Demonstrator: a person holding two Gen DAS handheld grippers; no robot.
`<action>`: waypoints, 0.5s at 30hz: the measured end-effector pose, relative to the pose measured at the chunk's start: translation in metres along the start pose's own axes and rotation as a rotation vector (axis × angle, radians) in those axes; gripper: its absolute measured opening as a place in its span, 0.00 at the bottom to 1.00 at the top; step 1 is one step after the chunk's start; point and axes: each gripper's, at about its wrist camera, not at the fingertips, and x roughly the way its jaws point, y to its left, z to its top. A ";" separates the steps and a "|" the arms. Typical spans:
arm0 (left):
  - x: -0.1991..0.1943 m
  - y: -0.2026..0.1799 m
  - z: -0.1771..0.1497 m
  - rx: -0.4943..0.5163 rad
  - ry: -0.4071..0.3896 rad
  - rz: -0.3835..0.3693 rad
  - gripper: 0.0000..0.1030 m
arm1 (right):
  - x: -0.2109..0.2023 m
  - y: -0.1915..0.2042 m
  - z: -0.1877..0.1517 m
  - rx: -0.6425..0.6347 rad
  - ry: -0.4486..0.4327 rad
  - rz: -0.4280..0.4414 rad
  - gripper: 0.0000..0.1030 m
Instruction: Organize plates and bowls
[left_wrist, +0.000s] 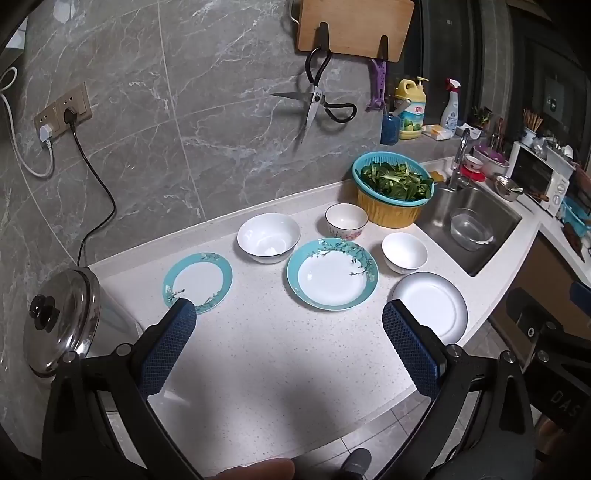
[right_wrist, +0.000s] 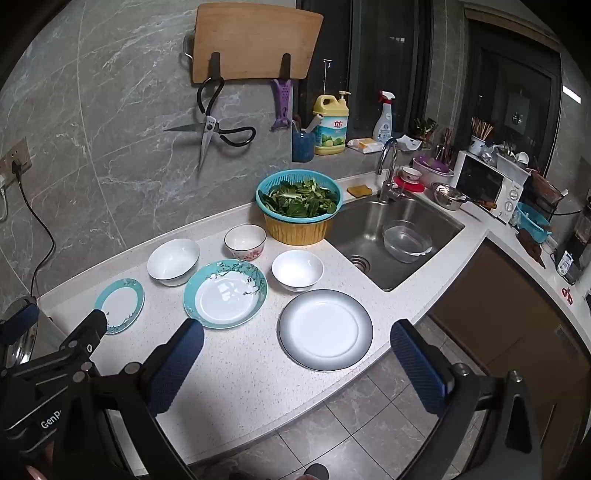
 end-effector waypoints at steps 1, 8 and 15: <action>0.000 0.000 0.000 -0.002 0.000 -0.004 1.00 | 0.000 0.000 0.000 0.001 -0.002 0.000 1.00; 0.003 -0.001 -0.003 -0.003 0.001 -0.001 1.00 | 0.000 -0.001 0.000 0.002 -0.004 0.001 1.00; 0.003 -0.002 -0.002 -0.004 0.002 0.000 1.00 | 0.001 -0.001 -0.001 0.002 -0.001 0.001 1.00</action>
